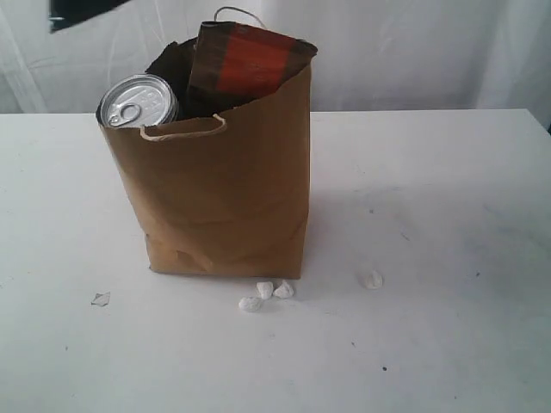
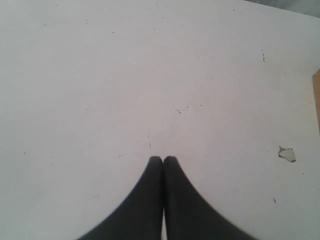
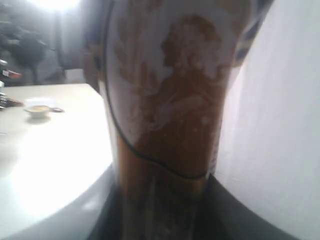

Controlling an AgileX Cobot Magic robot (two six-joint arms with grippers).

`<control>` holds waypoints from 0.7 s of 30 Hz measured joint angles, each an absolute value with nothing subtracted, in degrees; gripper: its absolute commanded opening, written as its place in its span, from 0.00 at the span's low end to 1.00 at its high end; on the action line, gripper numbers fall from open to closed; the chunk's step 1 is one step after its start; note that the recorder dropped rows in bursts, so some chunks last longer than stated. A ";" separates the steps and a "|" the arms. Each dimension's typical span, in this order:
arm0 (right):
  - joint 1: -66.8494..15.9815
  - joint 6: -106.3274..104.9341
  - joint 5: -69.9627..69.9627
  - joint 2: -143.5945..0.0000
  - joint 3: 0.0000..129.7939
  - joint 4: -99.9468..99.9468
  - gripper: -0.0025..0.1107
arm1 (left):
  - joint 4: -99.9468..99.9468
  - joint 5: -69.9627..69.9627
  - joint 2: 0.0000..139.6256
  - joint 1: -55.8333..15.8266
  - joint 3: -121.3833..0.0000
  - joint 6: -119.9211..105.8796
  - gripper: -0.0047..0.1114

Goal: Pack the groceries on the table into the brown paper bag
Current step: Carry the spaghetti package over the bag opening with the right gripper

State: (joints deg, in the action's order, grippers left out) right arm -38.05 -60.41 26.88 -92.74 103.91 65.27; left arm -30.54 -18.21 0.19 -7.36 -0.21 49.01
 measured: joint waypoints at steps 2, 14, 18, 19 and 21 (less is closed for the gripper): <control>-38.02 -61.07 23.23 -94.44 103.91 61.75 0.02 | -30.54 -18.21 0.19 -7.36 -0.21 49.01 0.04; -37.82 -28.21 29.79 -93.49 102.54 10.21 0.02 | -30.54 -18.21 0.19 -7.36 -0.21 49.01 0.04; -37.73 -27.35 28.39 -94.14 102.54 11.99 0.02 | -30.54 -18.21 0.19 -7.36 -0.21 49.01 0.04; -37.73 -27.35 27.85 -94.14 102.39 13.53 0.02 | -30.54 -18.21 0.19 -7.36 -0.21 49.01 0.04; -37.73 -27.23 27.34 -93.90 102.13 18.55 0.02 | -30.54 -18.21 0.19 -7.36 -0.21 49.01 0.04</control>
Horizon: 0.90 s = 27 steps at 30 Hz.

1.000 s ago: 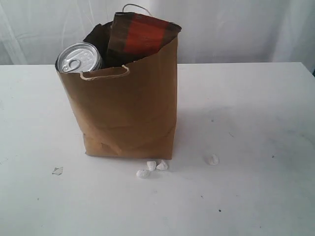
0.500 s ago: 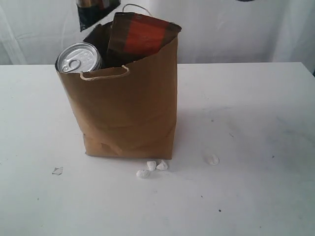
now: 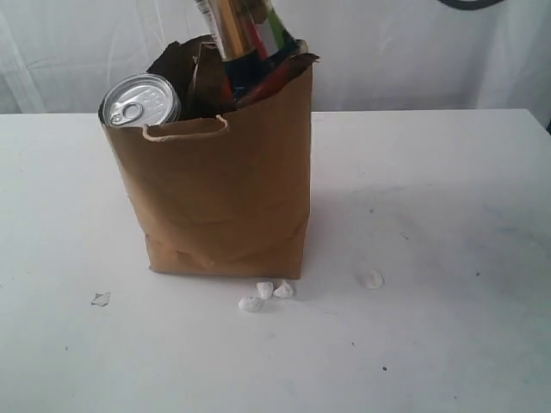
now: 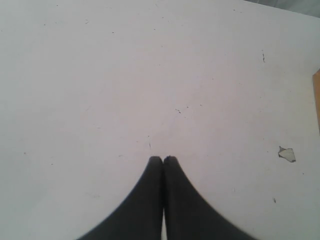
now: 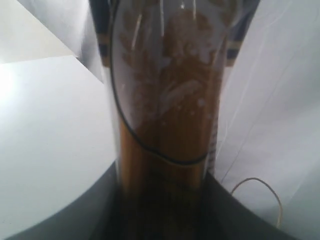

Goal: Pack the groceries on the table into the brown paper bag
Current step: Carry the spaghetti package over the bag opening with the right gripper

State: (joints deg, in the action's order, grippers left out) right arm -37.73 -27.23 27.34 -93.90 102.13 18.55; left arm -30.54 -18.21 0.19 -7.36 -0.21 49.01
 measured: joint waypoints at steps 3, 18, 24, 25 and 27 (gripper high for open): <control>-37.73 -26.98 28.34 -93.47 102.13 21.26 0.02 | -30.54 -18.21 0.19 -7.36 -0.21 49.01 0.04; -37.73 -26.58 19.80 -97.45 102.03 22.65 0.02 | -30.54 -18.21 0.19 -7.36 -0.21 49.01 0.04; -37.73 -26.58 14.26 -97.59 102.03 22.43 0.02 | -30.54 -18.21 0.19 -7.36 -0.21 49.01 0.04; -37.73 -26.58 14.18 -97.81 102.03 22.43 0.02 | -30.54 -18.21 0.19 -7.36 -0.21 49.01 0.04; -37.73 -26.58 14.44 -98.68 102.03 22.43 0.02 | -30.54 -18.21 0.19 -7.36 -0.21 49.01 0.04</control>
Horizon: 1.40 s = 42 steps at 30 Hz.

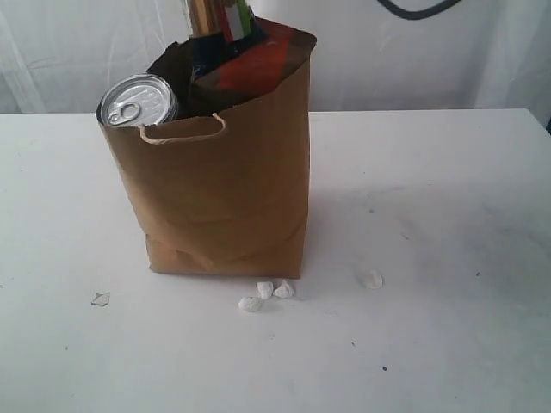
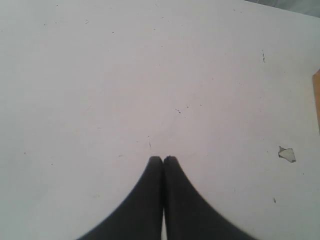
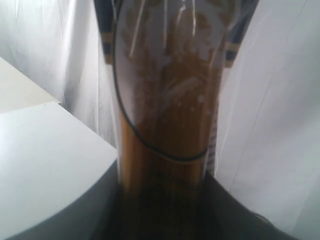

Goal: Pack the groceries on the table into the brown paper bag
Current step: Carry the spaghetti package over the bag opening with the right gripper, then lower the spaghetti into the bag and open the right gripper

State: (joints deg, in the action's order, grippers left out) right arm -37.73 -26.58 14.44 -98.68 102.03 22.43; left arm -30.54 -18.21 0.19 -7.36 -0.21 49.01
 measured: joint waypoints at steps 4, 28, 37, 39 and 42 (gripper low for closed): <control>-37.73 -27.67 15.76 -101.38 102.03 21.35 0.02 | -30.54 -18.21 0.19 -7.36 -0.21 49.01 0.04; -37.73 -30.05 26.07 -106.35 102.03 20.34 0.36 | -30.54 -18.21 0.19 -7.36 -0.21 49.01 0.04; -37.73 -30.10 31.37 -106.35 102.15 20.46 0.38 | -30.54 -18.21 0.19 -7.36 -0.21 49.01 0.04; -37.73 -30.10 31.37 -106.10 102.15 20.46 0.38 | -30.54 -18.21 0.19 -7.36 -0.21 49.01 0.04; -37.73 -30.10 31.25 -106.10 102.15 20.46 0.38 | -30.54 -18.21 0.19 -7.36 -0.21 49.01 0.04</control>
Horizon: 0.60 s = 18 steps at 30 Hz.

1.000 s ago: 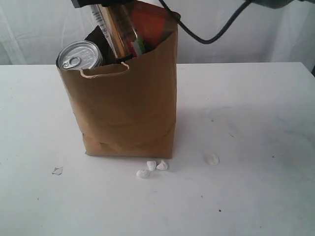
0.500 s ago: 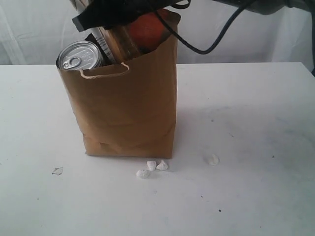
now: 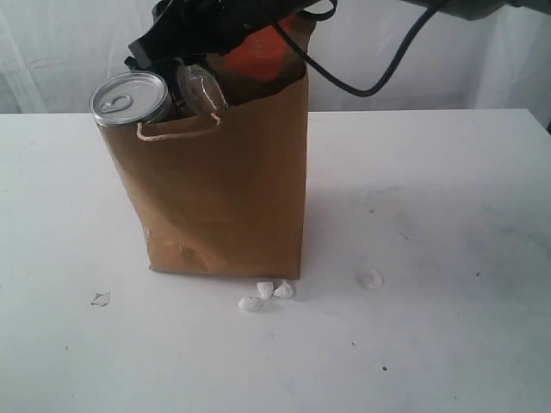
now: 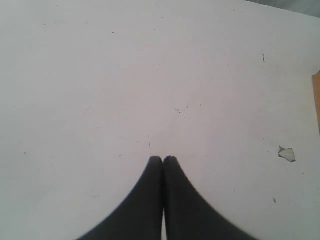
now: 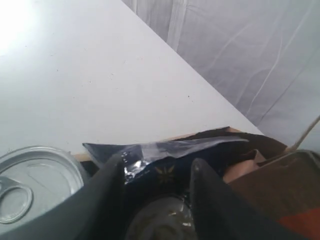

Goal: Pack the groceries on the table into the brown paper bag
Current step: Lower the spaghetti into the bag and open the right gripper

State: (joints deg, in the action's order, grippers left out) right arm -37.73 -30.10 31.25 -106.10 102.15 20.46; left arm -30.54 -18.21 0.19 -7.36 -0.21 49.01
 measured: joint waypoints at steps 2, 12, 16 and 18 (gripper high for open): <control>-37.73 -30.10 31.25 -106.10 102.15 20.46 0.38 | -30.54 -18.21 0.19 -7.36 -0.21 49.01 0.04; -37.73 -30.10 31.14 -104.19 102.15 20.46 0.38 | -30.54 -18.21 0.19 -7.36 -0.21 49.01 0.04; -37.73 -30.10 31.14 -100.86 102.15 20.46 0.38 | -30.54 -18.21 0.19 -7.36 -0.21 49.01 0.04; -37.73 -30.10 32.22 -98.43 102.15 20.46 0.35 | -30.54 -18.21 0.19 -7.36 -0.21 49.01 0.04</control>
